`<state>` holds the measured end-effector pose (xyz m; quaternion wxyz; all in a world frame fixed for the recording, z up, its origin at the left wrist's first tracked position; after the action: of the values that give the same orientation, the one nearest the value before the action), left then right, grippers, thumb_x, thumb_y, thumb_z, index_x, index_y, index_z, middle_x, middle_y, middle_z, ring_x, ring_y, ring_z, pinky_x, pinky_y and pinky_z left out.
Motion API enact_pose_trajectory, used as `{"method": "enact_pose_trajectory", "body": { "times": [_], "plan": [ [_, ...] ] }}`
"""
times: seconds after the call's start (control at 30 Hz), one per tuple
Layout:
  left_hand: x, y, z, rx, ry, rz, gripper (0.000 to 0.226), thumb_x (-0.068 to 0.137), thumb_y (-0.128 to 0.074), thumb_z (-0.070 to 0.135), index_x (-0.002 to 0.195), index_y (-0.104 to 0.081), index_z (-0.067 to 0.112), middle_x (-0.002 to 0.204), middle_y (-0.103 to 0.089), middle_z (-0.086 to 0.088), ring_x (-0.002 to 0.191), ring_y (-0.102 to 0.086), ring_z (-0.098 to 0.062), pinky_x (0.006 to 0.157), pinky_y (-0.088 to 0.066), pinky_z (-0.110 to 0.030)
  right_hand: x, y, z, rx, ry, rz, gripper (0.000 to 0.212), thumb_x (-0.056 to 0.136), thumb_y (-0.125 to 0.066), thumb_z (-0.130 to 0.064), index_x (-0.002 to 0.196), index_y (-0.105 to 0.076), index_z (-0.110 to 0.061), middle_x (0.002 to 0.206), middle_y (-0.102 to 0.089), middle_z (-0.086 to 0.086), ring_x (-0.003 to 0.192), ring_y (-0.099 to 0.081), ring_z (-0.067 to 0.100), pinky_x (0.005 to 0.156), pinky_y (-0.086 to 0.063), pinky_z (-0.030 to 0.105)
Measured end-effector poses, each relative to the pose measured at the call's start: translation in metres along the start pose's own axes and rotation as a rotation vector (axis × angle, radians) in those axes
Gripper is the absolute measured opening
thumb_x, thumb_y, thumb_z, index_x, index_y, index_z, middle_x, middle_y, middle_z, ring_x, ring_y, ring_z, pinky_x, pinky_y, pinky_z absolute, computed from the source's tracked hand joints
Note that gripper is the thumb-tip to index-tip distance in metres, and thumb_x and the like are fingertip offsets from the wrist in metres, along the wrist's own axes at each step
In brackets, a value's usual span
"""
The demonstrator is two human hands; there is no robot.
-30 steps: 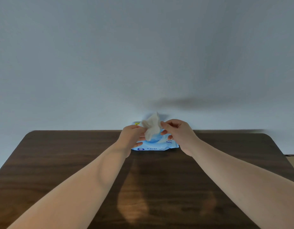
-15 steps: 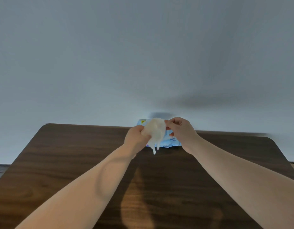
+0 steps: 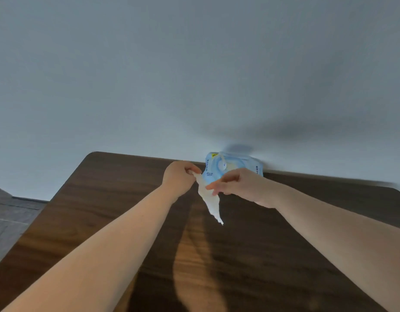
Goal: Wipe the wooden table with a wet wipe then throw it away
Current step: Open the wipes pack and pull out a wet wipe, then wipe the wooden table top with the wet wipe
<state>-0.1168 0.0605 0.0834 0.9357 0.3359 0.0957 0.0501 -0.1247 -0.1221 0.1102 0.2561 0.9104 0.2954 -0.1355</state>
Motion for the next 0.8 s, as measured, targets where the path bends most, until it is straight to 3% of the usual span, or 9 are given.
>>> {"method": "enact_pose_trajectory", "body": {
  "times": [0.1, 0.17, 0.23, 0.3, 0.4, 0.47, 0.57, 0.67, 0.8],
  "plan": [
    [0.001, -0.002, -0.023, -0.118, 0.018, -0.099, 0.038, 0.087, -0.042, -0.003, 0.087, -0.075, 0.015, 0.099, -0.065, 0.004, 0.093, -0.058, -0.012, 0.076, -0.042, -0.019, 0.022, -0.021, 0.011, 0.175, -0.016, 0.328, 0.025, 0.093, -0.054, -0.037, 0.095, -0.071, -0.018, 0.097, -0.072, -0.006, 0.099, -0.062, 0.014, 0.086, -0.047, 0.025],
    [0.004, -0.001, -0.046, -0.086, 0.027, -0.175, 0.037, 0.090, -0.043, -0.002, 0.085, -0.075, 0.016, 0.104, -0.063, 0.006, 0.099, -0.056, -0.011, 0.079, -0.040, -0.017, 0.037, -0.034, 0.024, -0.118, -0.007, 0.457, 0.026, 0.098, -0.047, -0.028, 0.112, -0.064, -0.014, 0.110, -0.067, -0.001, 0.106, -0.059, 0.017, 0.082, -0.043, 0.025],
    [0.008, 0.001, -0.073, -0.019, 0.027, -0.238, 0.033, 0.091, -0.047, -0.001, 0.086, -0.074, 0.016, 0.112, -0.062, 0.005, 0.108, -0.055, -0.015, 0.083, -0.040, -0.018, 0.053, -0.055, 0.041, -0.429, 0.016, 0.354, 0.036, 0.100, -0.041, -0.028, 0.132, -0.053, -0.015, 0.133, -0.057, 0.002, 0.124, -0.050, 0.020, 0.095, -0.040, 0.029],
    [0.010, 0.000, -0.102, 0.069, 0.018, -0.285, 0.026, 0.093, -0.050, 0.002, 0.097, -0.072, 0.016, 0.128, -0.058, 0.001, 0.119, -0.052, -0.019, 0.091, -0.040, -0.019, 0.069, -0.084, 0.058, -0.618, 0.032, 0.161, 0.046, 0.102, -0.038, -0.029, 0.146, -0.033, -0.018, 0.153, -0.034, -0.001, 0.142, -0.028, 0.017, 0.110, -0.030, 0.035],
    [0.010, 0.003, -0.139, 0.087, 0.046, -0.355, 0.032, 0.093, -0.055, 0.009, 0.124, -0.057, 0.017, 0.150, -0.037, 0.000, 0.133, -0.042, -0.022, 0.106, -0.036, -0.026, 0.091, -0.132, 0.077, -0.764, 0.054, -0.062, 0.055, 0.102, -0.031, -0.034, 0.152, -0.011, -0.019, 0.161, -0.007, -0.002, 0.147, -0.003, 0.015, 0.116, -0.017, 0.037],
    [0.006, 0.010, -0.163, 0.187, 0.046, -0.348, 0.050, 0.094, -0.055, 0.023, 0.141, -0.039, 0.019, 0.156, -0.024, 0.000, 0.141, -0.028, -0.021, 0.115, -0.027, -0.034, 0.105, -0.155, 0.085, -0.843, 0.087, -0.087, 0.056, 0.103, -0.024, -0.036, 0.152, -0.005, -0.018, 0.161, -0.004, 0.000, 0.148, -0.002, 0.016, 0.117, -0.011, 0.034],
    [-0.005, 0.036, -0.204, 0.456, 0.083, -0.251, 0.066, 0.097, -0.041, 0.044, 0.151, -0.014, 0.019, 0.161, -0.007, -0.001, 0.147, -0.010, -0.019, 0.117, -0.014, -0.036, 0.126, -0.174, 0.088, -0.946, 0.117, -0.075, 0.057, 0.103, -0.016, -0.039, 0.152, 0.002, -0.017, 0.161, 0.002, 0.002, 0.148, 0.004, 0.017, 0.118, -0.003, 0.034],
    [-0.021, 0.072, -0.251, 0.728, 0.135, -0.161, 0.073, 0.095, -0.026, 0.056, 0.152, -0.002, 0.016, 0.161, 0.001, -0.004, 0.147, -0.001, -0.019, 0.117, -0.009, -0.040, 0.146, -0.192, 0.079, -0.980, 0.121, -0.074, 0.059, 0.101, -0.010, -0.044, 0.151, 0.008, -0.017, 0.161, 0.008, 0.003, 0.147, 0.008, 0.018, 0.118, 0.001, 0.036],
    [-0.040, 0.104, -0.289, 0.801, 0.270, -0.082, 0.084, 0.091, -0.015, 0.065, 0.150, 0.006, 0.010, 0.160, 0.007, -0.007, 0.147, 0.006, -0.020, 0.119, -0.004, -0.041, 0.158, -0.211, 0.066, -1.004, 0.089, -0.001, 0.063, 0.100, -0.010, -0.047, 0.151, 0.009, -0.016, 0.161, 0.010, 0.005, 0.147, 0.010, 0.019, 0.118, 0.005, 0.037]
  ]
}}
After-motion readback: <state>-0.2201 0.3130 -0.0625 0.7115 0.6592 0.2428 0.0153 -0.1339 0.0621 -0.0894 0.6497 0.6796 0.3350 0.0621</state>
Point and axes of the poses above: each hand's wrist, its own x-axis towards the middle knuckle, its own y-axis out of the back of the hand, z = x × y, the point moved 1 cm from there along x, towards the middle knuckle
